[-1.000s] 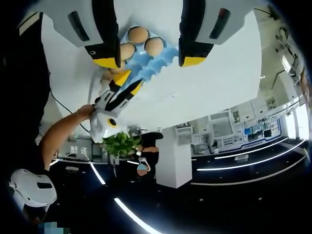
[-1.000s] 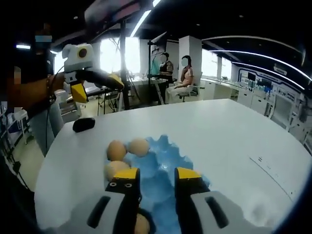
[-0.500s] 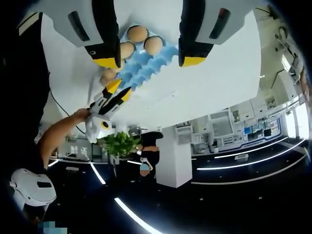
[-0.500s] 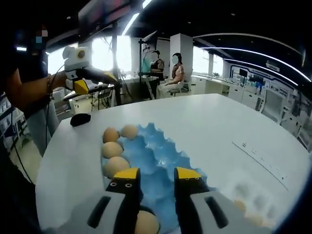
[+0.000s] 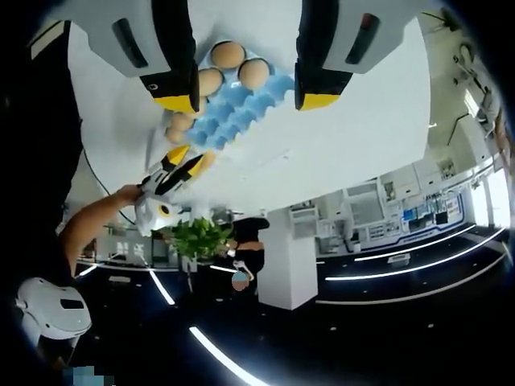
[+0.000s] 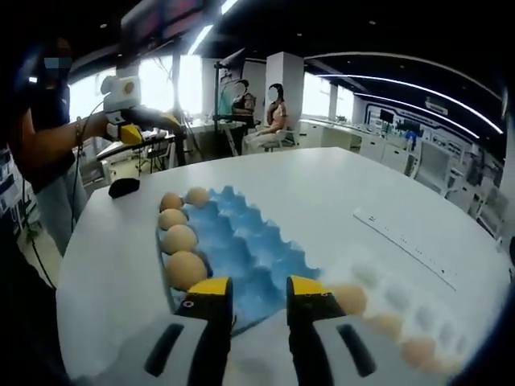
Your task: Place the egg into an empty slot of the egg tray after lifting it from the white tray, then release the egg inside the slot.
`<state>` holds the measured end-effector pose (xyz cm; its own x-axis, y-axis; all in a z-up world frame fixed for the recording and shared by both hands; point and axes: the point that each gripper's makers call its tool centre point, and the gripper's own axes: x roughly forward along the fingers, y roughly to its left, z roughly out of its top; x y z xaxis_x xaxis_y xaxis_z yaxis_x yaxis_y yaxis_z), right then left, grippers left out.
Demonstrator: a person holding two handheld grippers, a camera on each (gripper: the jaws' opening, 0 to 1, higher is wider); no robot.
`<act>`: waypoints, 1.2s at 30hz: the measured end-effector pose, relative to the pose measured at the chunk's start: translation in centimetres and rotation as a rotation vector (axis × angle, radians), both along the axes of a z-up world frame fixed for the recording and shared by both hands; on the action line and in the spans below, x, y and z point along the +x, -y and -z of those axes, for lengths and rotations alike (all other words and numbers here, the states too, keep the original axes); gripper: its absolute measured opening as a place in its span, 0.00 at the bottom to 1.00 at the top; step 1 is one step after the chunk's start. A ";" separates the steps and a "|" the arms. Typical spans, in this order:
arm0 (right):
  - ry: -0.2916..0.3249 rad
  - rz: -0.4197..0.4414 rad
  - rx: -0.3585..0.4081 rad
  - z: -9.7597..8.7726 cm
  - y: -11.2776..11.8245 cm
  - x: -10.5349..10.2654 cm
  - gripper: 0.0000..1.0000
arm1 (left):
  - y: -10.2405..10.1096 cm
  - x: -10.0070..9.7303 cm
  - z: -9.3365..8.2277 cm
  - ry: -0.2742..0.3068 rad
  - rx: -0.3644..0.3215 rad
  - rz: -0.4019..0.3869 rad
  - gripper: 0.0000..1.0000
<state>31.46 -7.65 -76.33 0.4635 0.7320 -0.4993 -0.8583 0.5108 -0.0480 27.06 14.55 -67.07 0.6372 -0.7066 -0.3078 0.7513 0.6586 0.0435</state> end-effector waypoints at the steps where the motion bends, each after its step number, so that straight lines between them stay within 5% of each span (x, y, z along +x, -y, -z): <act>1: 0.002 0.011 -0.008 0.1 0.6 0.1 0.27 | 0.0 0.0 0.0 0.001 -0.001 0.000 0.48; 11: 0.013 0.106 -0.054 0.1 5.9 0.6 0.26 | 0.6 0.1 -0.1 0.002 0.002 0.011 0.47; 24: -0.014 0.185 -0.099 1.2 10.0 1.3 0.26 | 0.7 0.2 -0.4 0.005 0.003 0.016 0.47; 36: 0.007 0.123 -0.139 2.1 9.3 1.5 0.26 | 0.5 0.2 -0.5 0.006 0.010 0.014 0.47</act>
<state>32.92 -16.95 -78.47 0.5495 0.5935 -0.5881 -0.7891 0.6000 -0.1317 27.24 14.03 -66.59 0.6288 -0.7126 -0.3110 0.7603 0.6474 0.0539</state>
